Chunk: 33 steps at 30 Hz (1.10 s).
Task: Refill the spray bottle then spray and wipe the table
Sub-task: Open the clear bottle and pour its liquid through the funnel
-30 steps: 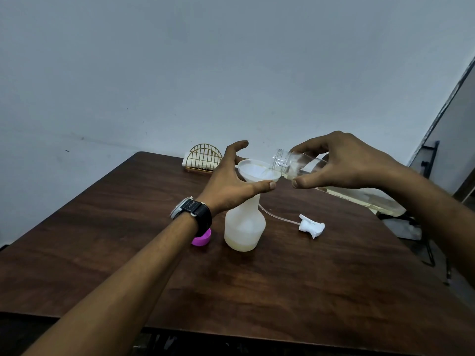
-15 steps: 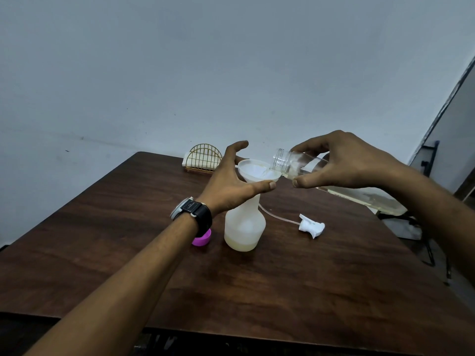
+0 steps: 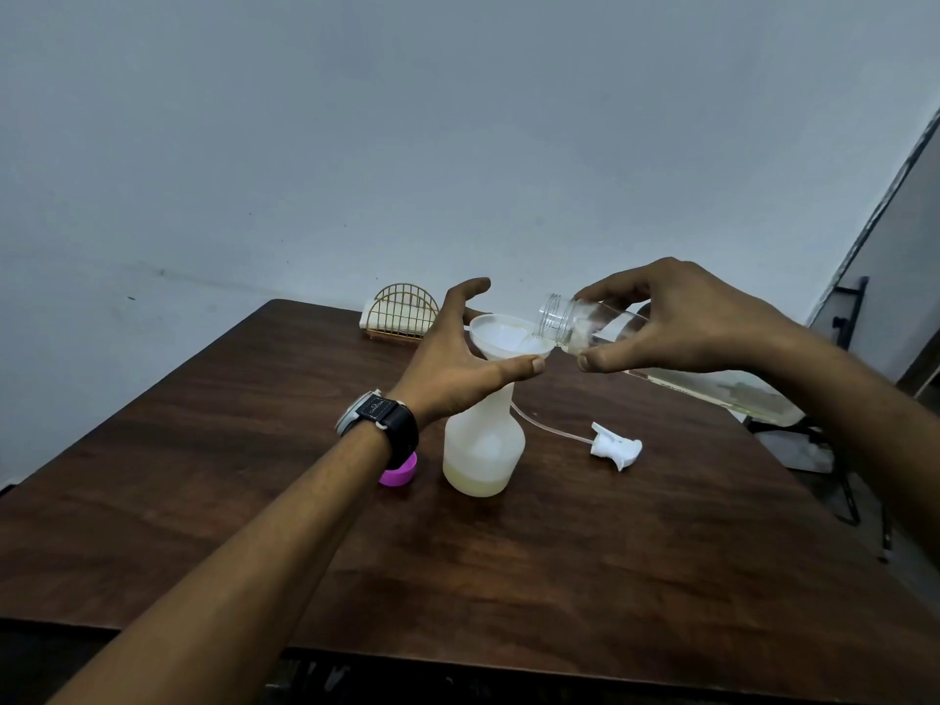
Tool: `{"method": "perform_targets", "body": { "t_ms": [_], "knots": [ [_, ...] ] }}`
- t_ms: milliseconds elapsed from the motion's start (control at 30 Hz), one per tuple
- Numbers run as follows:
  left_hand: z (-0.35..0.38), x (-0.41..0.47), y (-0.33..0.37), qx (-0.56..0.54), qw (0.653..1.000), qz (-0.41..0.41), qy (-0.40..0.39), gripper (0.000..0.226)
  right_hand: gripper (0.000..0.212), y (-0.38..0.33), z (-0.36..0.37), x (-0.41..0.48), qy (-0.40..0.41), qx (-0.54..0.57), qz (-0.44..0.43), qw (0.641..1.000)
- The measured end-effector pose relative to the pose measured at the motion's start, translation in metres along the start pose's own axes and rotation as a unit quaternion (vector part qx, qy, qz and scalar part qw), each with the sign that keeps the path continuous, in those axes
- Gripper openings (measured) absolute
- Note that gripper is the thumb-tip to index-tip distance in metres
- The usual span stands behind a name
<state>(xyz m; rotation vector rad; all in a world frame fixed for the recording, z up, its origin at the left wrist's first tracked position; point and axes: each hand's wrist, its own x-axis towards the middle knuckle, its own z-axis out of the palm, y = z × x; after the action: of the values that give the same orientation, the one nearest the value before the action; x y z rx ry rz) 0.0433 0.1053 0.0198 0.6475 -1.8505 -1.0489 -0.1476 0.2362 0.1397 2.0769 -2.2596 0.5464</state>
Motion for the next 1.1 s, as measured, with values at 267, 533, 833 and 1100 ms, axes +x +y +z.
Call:
{"method": "perform_targets", "body": {
  "t_ms": [267, 533, 833, 1100],
  "knots": [
    [-0.0001, -0.0005, -0.0002, 0.003, 1.000, -0.001, 0.001, 0.106, 0.060, -0.0002, -0.0011, 0.0008, -0.004, -0.002, 0.003, 1.000],
    [-0.0001, -0.0007, 0.0000, -0.001, 1.000, -0.003, 0.003, 0.107, 0.057, -0.0016, -0.0009, 0.0000, -0.004, -0.001, 0.007, 1.000],
    [-0.0001, -0.0008, 0.0005, 0.000, 1.000, -0.004, 0.001, 0.107, 0.056, -0.0032, -0.0018, 0.0012, -0.007, 0.001, 0.005, 1.000],
    [0.0001, 0.0007, -0.0007, -0.002, 1.000, -0.003, 0.000, 0.106, 0.055, -0.0020, -0.0017, 0.0020, -0.007, -0.002, 0.000, 1.000]
  ]
}}
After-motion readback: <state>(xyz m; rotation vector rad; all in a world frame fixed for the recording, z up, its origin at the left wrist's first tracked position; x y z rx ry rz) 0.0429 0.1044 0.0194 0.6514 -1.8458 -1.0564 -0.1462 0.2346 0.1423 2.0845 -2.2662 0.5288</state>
